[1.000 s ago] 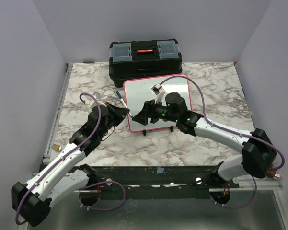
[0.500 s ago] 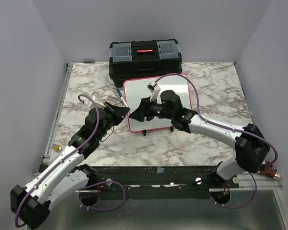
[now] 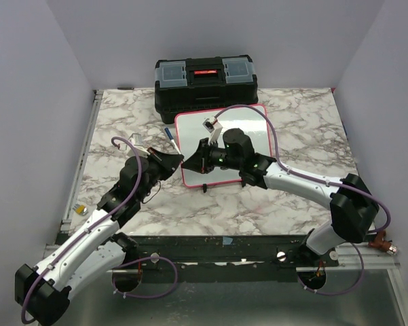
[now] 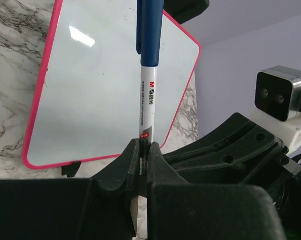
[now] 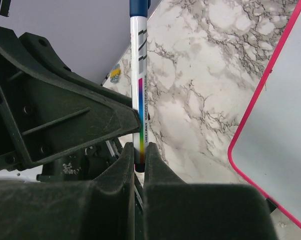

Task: Write a sentence on the whiteboard
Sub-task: Pass from the left arm to the right

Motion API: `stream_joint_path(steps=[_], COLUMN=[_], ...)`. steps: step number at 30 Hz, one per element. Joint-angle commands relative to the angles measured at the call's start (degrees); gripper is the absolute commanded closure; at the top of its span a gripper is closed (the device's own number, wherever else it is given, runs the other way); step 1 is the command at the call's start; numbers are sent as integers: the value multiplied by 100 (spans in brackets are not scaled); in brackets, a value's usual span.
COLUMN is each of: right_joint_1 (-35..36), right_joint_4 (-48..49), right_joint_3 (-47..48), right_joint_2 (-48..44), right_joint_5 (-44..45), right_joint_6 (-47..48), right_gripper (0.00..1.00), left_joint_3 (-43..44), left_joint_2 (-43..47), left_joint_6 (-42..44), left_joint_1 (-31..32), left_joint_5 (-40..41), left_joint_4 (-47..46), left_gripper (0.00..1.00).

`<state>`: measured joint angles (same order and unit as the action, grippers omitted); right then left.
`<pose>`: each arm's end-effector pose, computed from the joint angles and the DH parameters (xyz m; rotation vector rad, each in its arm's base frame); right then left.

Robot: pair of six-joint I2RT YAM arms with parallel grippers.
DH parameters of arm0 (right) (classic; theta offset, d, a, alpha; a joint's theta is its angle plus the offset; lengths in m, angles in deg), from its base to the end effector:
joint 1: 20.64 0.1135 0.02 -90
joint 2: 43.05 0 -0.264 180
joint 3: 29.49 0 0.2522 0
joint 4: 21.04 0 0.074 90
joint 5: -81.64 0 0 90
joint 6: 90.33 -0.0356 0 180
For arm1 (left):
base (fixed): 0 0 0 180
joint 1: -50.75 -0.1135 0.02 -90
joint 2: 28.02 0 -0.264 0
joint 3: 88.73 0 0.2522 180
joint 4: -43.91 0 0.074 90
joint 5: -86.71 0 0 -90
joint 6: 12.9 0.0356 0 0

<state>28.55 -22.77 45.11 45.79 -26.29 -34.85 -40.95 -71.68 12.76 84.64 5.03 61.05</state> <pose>0.2288 0.2818 0.2857 -0.4995 1.9858 1.2619 0.1581 -0.1000 0.2893 -0.6148 1.8338 -1.0688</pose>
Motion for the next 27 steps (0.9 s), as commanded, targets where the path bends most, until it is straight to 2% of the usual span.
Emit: stream_joint_path(steps=[1, 10, 14, 16, 17, 22, 24, 27], right_joint_1=[-6, 29, 29, 34, 32, 29, 30, 32], right_joint_4=[114, 131, 142, 122, 106, -2, -14, -31], right_joint_3=[68, -7, -28, -20, -4, 25, 9, -2], right_joint_2=[81, 4, -37, -50, -58, -94, -127, -147], right_joint_5=[141, 183, 210, 219, 218, 224, 233, 236], right_joint_6=[86, 130, 153, 180, 184, 252, 281, 330], right_gripper=[99, 99, 99, 99, 100, 99, 99, 99], left_joint_3=[-55, -62, -101, -123, -126, -135, -111, -40], left_joint_2=[166, 265, 389, 461, 491, 603, 639, 687], left_joint_6=[105, 225, 319, 400, 448, 652, 740, 844], left_joint_1=[48, 48, 48, 48, 48, 48, 47, 44], left_joint_5=[-165, -151, -131, -131, -137, -52, -26, 33], left_joint_4=[-146, -100, -107, -135, -137, -68, -21, 106], left_gripper=[100, 100, 96, 90, 82, 58, 52, 50])
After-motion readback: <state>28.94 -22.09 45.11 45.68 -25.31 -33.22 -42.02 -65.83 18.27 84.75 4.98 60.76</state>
